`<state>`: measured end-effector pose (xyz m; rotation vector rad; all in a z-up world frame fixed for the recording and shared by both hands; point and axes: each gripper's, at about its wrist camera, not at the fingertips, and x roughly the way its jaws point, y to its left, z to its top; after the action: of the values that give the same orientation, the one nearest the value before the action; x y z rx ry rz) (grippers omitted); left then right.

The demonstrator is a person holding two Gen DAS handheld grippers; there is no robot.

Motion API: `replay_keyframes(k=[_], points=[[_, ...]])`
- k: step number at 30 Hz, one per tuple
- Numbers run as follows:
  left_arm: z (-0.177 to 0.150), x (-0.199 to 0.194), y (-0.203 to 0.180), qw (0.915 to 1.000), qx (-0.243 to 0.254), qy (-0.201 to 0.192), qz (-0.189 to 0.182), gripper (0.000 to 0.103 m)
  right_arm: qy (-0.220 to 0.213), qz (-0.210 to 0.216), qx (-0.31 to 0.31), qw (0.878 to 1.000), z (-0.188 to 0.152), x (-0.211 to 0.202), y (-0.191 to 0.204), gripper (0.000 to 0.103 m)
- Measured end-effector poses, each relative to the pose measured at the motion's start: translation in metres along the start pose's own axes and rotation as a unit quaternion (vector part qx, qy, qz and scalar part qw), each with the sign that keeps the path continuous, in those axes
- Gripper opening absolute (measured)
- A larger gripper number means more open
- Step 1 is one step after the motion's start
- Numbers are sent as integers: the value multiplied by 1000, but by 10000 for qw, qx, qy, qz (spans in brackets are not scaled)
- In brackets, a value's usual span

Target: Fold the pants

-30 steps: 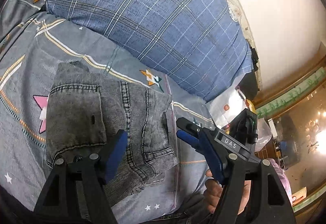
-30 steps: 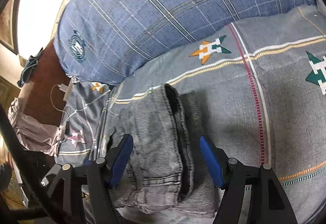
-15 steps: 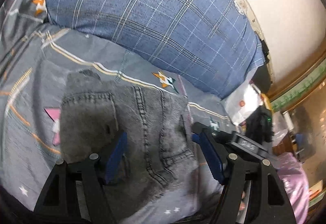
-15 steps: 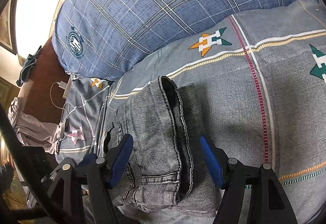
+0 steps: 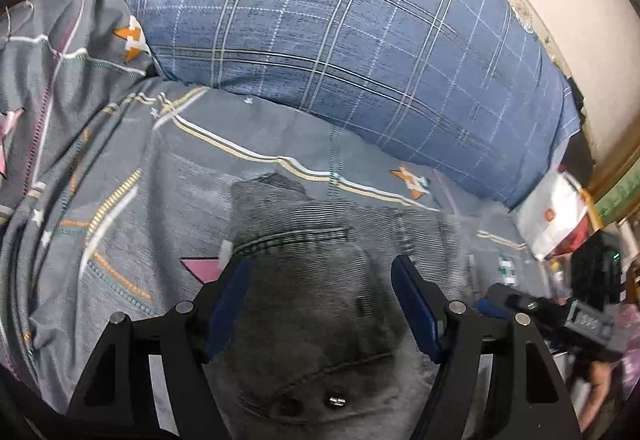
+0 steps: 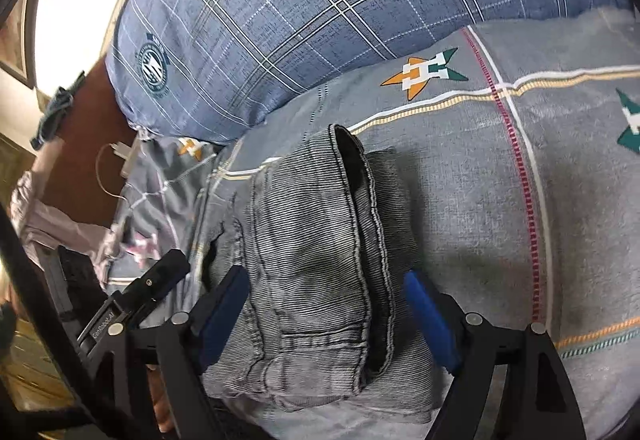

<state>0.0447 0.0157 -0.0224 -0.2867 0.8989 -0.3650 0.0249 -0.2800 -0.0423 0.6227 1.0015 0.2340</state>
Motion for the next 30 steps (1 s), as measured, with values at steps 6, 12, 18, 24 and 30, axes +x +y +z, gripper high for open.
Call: replay_keyframes(k=[6, 12, 18, 24, 30], points=[[-11, 3, -13, 9961, 592, -265, 603, 74, -91, 1, 79, 9999, 3, -3, -5, 83], [-10, 20, -2, 9990, 254, 301, 211, 74, -37, -20, 102, 9999, 4, 3, -10, 83], [-9, 10, 7, 9993, 94, 149, 338, 74, -80, 14, 133, 9999, 5, 4, -15, 83], [-18, 8, -1, 9978, 365, 75, 551, 74, -292, -175, -106, 9994, 3, -2, -11, 83], [-15, 12, 9, 9995, -14, 313, 24, 74, -266, -36, 140, 9995, 6, -5, -25, 83]])
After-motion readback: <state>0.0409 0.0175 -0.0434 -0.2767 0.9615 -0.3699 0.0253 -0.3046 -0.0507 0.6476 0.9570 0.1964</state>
